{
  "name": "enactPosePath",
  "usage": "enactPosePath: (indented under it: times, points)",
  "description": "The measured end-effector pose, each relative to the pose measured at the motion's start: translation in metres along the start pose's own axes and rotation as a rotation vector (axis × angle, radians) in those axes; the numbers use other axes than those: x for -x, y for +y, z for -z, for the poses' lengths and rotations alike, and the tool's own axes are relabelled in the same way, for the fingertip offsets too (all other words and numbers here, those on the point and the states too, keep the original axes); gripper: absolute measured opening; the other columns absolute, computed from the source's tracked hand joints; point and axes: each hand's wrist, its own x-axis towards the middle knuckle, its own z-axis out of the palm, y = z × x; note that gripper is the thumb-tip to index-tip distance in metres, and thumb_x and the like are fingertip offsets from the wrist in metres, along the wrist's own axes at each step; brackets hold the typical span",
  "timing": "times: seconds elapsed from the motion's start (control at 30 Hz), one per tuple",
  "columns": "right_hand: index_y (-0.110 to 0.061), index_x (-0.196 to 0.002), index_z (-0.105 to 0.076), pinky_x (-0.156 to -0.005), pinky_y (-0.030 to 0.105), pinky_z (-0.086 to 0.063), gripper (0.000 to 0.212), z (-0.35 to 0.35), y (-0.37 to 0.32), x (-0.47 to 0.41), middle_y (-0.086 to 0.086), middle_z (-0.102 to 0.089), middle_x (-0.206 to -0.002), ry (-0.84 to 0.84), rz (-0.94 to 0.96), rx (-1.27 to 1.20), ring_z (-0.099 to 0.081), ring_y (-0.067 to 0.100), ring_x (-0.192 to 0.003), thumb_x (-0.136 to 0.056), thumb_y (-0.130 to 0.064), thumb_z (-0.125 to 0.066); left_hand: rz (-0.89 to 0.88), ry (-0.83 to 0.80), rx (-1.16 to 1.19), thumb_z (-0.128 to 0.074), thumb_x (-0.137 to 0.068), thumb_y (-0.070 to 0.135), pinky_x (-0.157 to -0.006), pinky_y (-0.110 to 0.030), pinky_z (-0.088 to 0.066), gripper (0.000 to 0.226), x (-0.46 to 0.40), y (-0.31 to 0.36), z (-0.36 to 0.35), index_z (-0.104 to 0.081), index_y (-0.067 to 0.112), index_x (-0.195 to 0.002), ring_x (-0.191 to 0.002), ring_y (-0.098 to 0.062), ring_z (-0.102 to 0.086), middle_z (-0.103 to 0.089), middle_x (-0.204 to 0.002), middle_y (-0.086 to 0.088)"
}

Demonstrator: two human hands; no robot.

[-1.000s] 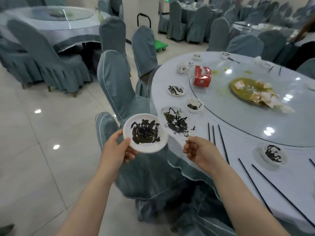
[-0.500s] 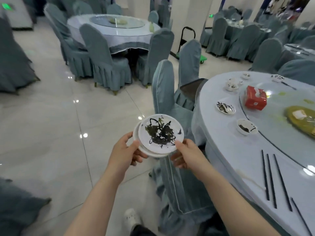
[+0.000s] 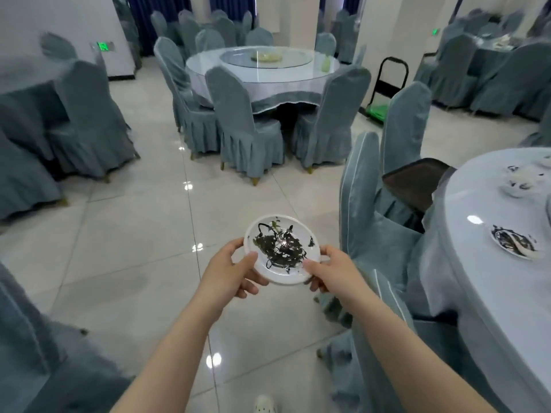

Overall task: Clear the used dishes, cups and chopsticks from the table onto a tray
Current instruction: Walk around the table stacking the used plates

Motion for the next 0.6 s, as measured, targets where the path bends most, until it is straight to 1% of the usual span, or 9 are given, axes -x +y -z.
enactPosePath:
  times: [0.07, 0.13, 0.23, 0.33, 0.43, 0.53, 0.6]
  points:
    - [-0.014, -0.104, -0.056, -0.043, 0.021, -0.040, 0.018, -0.008, -0.014, -0.035, 0.005, -0.068, -0.059, 0.009, 0.030, -0.018, -0.055, 0.012, -0.046, -0.088, -0.019, -0.063, -0.026, 0.023, -0.011, -0.052, -0.097, 0.019, -0.041, -0.020, -0.041, 0.027, -0.034, 0.010, 0.015, -0.049, 0.032, -0.120, -0.046, -0.014, -0.058, -0.073, -0.070, -0.014]
    - [-0.013, -0.100, -0.060, -0.043, 0.020, -0.040, 0.014, -0.011, -0.026, -0.058, 0.002, -0.066, -0.057, 0.032, 0.043, -0.042, -0.055, 0.011, -0.046, -0.092, -0.024, -0.059, -0.045, 0.054, -0.004, -0.052, -0.097, 0.015, -0.041, -0.020, -0.041, 0.027, -0.056, 0.016, 0.025, -0.051, 0.030, -0.119, -0.045, -0.014, -0.058, -0.072, -0.067, -0.015]
    - [-0.011, -0.098, -0.064, -0.049, 0.021, -0.043, 0.020, -0.013, -0.040, -0.089, 0.003, -0.066, -0.062, 0.081, 0.000, -0.125, -0.056, 0.012, -0.050, -0.096, -0.027, -0.052, -0.051, 0.089, 0.029, -0.050, -0.096, 0.012, -0.040, -0.019, -0.040, 0.026, -0.087, 0.024, 0.037, -0.053, 0.030, -0.114, -0.044, -0.014, -0.057, -0.071, -0.064, -0.015]
    - [-0.012, -0.096, -0.066, -0.050, 0.021, -0.044, 0.020, -0.002, -0.046, -0.114, 0.003, -0.068, -0.064, 0.143, -0.036, -0.127, -0.057, 0.012, -0.052, -0.096, -0.025, -0.052, -0.042, 0.081, 0.067, -0.050, -0.095, 0.012, -0.040, -0.020, -0.039, 0.025, -0.121, 0.035, 0.036, -0.053, 0.033, -0.108, -0.043, -0.014, -0.055, -0.071, -0.062, -0.015]
    - [-0.011, -0.092, -0.066, -0.053, 0.023, -0.043, 0.018, 0.017, -0.047, -0.139, 0.004, -0.068, -0.066, 0.267, -0.063, -0.126, -0.057, 0.011, -0.053, -0.095, -0.022, -0.052, -0.076, 0.012, 0.076, -0.049, -0.094, 0.011, -0.039, -0.019, -0.039, 0.025, -0.168, 0.052, 0.025, -0.054, 0.034, -0.105, -0.043, -0.013, -0.055, -0.071, -0.062, -0.014]
    - [-0.009, -0.092, -0.067, -0.056, 0.027, -0.045, 0.016, 0.039, -0.043, -0.155, 0.003, -0.068, -0.064, 0.413, -0.090, -0.198, -0.057, 0.011, -0.053, -0.093, -0.019, -0.055, -0.093, -0.076, 0.076, -0.048, -0.094, 0.010, -0.039, -0.019, -0.039, 0.027, -0.212, 0.067, 0.012, -0.054, 0.032, -0.108, -0.042, -0.012, -0.054, -0.071, -0.062, -0.014]
    - [-0.008, -0.089, -0.067, -0.051, 0.023, -0.046, 0.015, 0.054, -0.041, -0.163, 0.003, -0.067, -0.063, 0.499, -0.106, -0.233, -0.057, 0.010, -0.052, -0.092, -0.018, -0.056, -0.109, -0.148, 0.066, -0.048, -0.094, 0.010, -0.039, -0.019, -0.039, 0.028, -0.239, 0.076, 0.004, -0.054, 0.031, -0.111, -0.042, -0.013, -0.054, -0.071, -0.062, -0.015]
